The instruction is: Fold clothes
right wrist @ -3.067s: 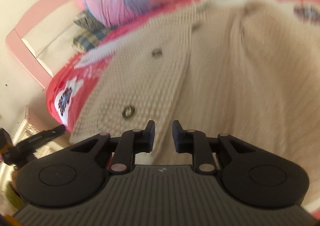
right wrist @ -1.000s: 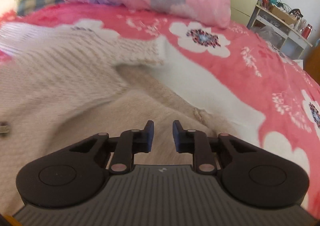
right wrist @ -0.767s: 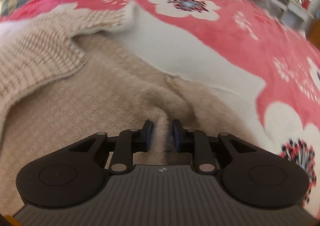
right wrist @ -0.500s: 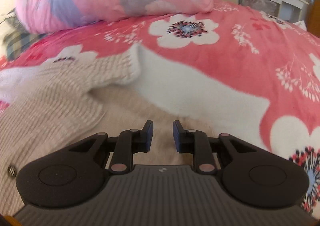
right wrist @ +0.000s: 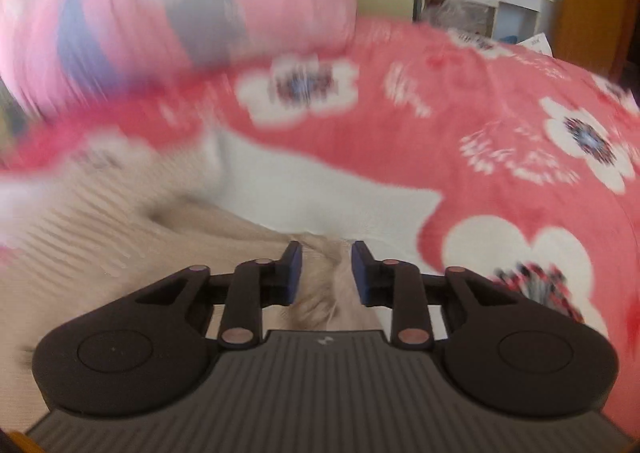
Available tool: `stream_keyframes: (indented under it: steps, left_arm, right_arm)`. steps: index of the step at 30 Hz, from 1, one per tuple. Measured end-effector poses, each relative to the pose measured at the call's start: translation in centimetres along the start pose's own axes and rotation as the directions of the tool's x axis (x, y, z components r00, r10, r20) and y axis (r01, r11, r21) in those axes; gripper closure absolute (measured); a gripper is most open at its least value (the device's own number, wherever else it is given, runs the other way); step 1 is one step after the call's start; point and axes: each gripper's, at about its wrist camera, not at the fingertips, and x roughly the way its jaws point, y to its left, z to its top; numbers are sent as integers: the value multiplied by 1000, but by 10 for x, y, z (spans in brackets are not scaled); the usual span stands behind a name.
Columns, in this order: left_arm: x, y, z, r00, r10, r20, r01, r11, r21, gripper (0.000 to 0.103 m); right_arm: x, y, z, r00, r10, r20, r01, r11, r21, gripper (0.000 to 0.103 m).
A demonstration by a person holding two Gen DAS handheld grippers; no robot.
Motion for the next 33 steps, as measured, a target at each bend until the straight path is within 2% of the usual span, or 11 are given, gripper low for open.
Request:
stream_keyframes:
  steps: [2,5,9,12,15,17,19,23,25,27,33]
  left_arm:
    - [-1,-2,0,1000,8,9,-8,1000,8,53]
    - [-2,-5,-1,1000,20,23,-21,1000,21,51]
    - [-3,-9,-2,998,36,42,-37,999,38,51]
    - [-10,-16,1,995,58,84,-62,997,50,52]
    - [-22,-31,6,989,55,135,-64,996,61,52]
    - [-28,-45,8,989,38,145,-50,996,76,52]
    - [-26,-58,6,993,55,104,-67,992,111,51]
    - [1,-69,-7,988,148,-37,-142,980,137,53]
    - [8,-65,-17,985,161,-64,-153,982,113,53]
    - [9,-70,-22,983,180,-48,-171,974,147,52]
    - [11,-78,-27,978,204,-35,-194,962,190,50]
  right_arm:
    - [-78,-14,-20,998,29,56,-33,997,67,58]
    - [-190,-30,-64,991,43,129,-60,989,132,49]
    - [-290,-35,-172,981,-7,195,-47,962,269,39]
    - [-312,-41,-272,981,-26,193,-72,872,483,39]
    - [-300,-50,-359,984,-12,180,-117,715,689,39]
    - [-281,-54,-391,980,3,199,-159,607,778,39]
    - [-267,-55,-400,969,-20,247,-190,583,790,39]
    - [-236,-59,-391,954,-46,296,-216,578,787,39]
    - [-222,-57,-386,948,-79,308,-202,597,776,47]
    - [-217,-50,-379,938,-105,331,-193,635,748,92]
    - [-234,-4,-344,867,-157,474,-133,842,523,96]
